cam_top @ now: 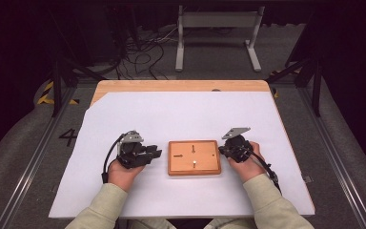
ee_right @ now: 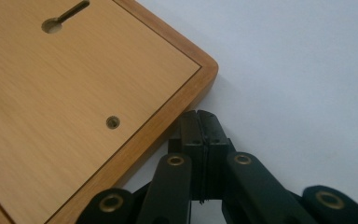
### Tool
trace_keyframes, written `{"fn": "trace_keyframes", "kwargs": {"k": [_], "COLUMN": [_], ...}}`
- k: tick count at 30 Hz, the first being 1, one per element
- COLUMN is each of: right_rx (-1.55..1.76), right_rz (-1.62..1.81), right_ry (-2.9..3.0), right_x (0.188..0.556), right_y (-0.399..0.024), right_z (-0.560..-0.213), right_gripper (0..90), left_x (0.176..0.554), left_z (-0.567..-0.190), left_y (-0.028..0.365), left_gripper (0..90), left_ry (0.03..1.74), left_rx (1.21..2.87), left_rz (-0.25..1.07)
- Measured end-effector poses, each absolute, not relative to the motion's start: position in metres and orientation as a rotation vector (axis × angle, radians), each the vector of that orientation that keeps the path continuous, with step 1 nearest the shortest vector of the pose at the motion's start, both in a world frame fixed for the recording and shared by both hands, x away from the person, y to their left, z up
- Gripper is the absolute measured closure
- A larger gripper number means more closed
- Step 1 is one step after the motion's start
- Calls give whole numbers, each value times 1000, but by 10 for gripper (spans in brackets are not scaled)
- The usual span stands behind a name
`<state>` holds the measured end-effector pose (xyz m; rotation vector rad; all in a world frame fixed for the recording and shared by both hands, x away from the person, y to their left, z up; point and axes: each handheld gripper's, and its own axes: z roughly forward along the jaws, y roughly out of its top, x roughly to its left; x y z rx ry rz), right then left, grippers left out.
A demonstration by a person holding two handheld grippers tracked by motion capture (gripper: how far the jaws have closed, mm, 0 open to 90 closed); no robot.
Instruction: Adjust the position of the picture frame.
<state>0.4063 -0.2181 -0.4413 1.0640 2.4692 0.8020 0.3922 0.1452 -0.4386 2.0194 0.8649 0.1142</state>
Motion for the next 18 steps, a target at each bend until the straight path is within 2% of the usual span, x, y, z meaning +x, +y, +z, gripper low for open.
{"fn": "trace_keyframes", "kwargs": {"k": [18], "right_rx": [1024], "right_rz": [824], "right_ry": [2606], "right_x": [366], "right_y": [-215], "right_z": [-439], "right_gripper": [900], "left_x": [392], "left_z": [-435], "left_y": [143], "left_gripper": [655], "left_ry": [847], "left_rx": [2018], "left_rz": [117]}}
